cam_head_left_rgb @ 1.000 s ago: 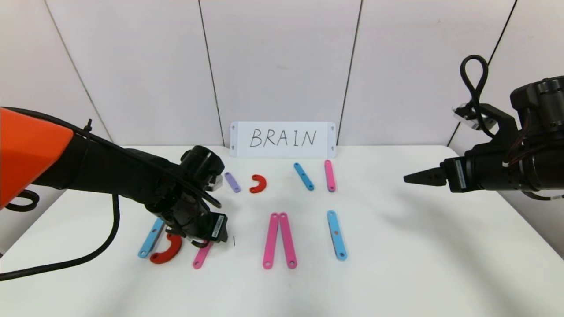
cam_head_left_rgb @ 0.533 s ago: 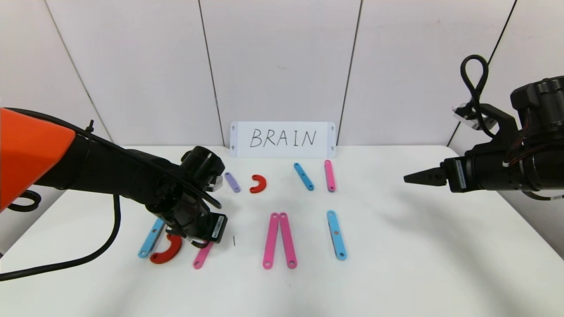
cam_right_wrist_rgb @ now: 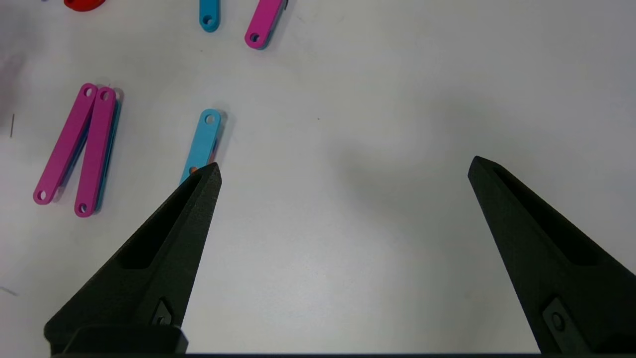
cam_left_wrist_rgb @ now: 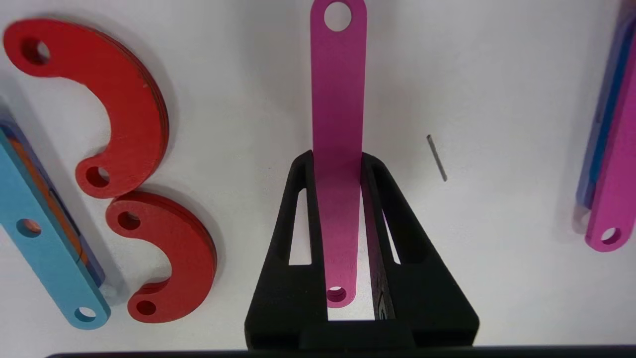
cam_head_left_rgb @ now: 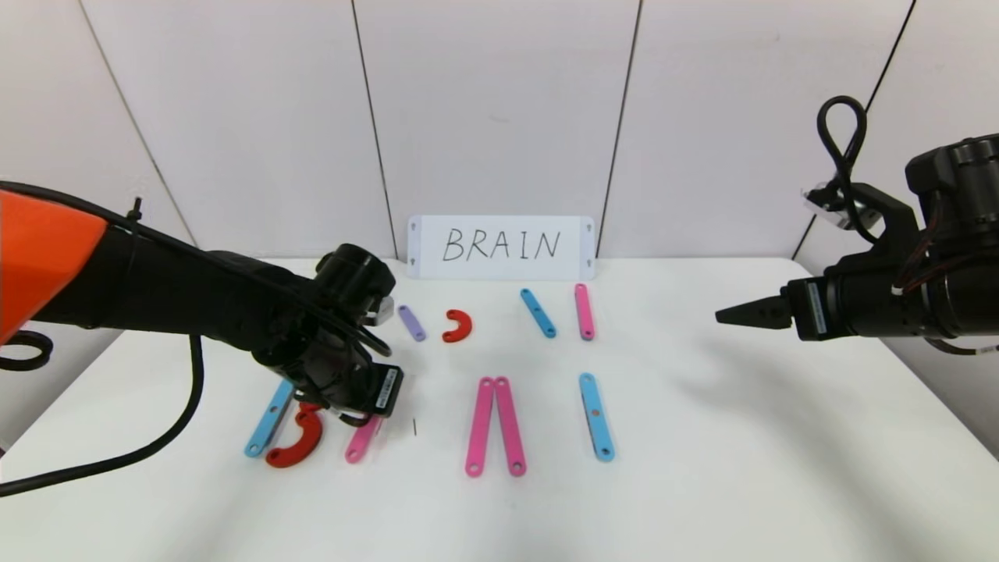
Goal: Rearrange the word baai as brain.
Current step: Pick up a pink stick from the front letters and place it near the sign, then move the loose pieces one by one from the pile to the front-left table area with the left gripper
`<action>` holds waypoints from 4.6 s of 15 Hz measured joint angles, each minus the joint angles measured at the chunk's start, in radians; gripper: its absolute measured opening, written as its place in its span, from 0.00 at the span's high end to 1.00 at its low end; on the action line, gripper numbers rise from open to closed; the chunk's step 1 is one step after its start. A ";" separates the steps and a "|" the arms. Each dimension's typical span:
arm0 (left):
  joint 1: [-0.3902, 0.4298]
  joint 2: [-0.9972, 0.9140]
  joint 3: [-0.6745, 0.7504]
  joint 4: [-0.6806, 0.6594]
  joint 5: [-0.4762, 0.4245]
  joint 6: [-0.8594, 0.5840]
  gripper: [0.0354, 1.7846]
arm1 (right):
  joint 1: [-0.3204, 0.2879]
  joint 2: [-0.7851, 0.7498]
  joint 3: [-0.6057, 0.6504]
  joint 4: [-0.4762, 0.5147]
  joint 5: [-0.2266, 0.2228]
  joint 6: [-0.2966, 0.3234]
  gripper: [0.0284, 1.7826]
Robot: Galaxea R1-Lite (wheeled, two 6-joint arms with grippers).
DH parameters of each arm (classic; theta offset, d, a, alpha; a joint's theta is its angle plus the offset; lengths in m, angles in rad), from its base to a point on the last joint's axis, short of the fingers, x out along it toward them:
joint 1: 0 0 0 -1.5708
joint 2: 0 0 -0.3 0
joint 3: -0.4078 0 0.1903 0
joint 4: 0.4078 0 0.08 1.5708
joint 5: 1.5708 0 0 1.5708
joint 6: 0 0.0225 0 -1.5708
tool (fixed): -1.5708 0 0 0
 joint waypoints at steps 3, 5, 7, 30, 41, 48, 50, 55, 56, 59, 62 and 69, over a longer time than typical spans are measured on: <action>-0.003 -0.013 -0.063 0.007 0.000 0.013 0.86 | -0.006 -0.003 0.001 0.000 0.004 0.000 0.02; -0.014 -0.009 -0.122 0.027 0.001 0.011 0.86 | -0.011 -0.005 0.001 0.000 0.006 -0.001 0.02; -0.024 0.005 -0.186 0.043 0.003 0.011 0.86 | -0.016 -0.009 0.001 0.001 0.007 -0.001 0.02; -0.207 0.476 -0.753 -0.100 0.195 -0.224 0.86 | -0.039 -0.020 0.006 -0.003 0.011 -0.003 0.02; -0.212 0.514 -0.754 -0.158 0.196 -0.342 0.86 | -0.037 -0.022 0.017 -0.005 0.009 -0.003 0.02; -0.213 0.522 -0.754 -0.160 0.195 -0.354 0.52 | -0.037 -0.021 0.017 -0.006 0.009 -0.003 0.02; -0.213 0.523 -0.754 -0.161 0.194 -0.353 0.31 | -0.038 -0.021 0.016 -0.006 0.009 -0.003 0.02; -0.214 0.522 -0.754 -0.164 0.191 -0.353 0.04 | -0.037 -0.021 0.017 -0.005 0.009 -0.003 0.02; -0.214 0.521 -0.754 -0.165 0.191 -0.352 0.03 | -0.037 -0.021 0.017 -0.005 0.009 -0.003 0.02; -0.217 0.512 -0.754 -0.165 0.190 -0.350 0.02 | -0.037 -0.022 0.017 -0.006 0.009 -0.003 0.02; -0.218 0.489 -0.754 -0.155 0.195 -0.341 0.02 | -0.037 -0.022 0.017 -0.005 0.010 -0.003 0.02; -0.123 0.407 -0.745 -0.037 0.236 -0.291 0.02 | -0.037 -0.022 0.016 -0.005 0.010 -0.002 0.02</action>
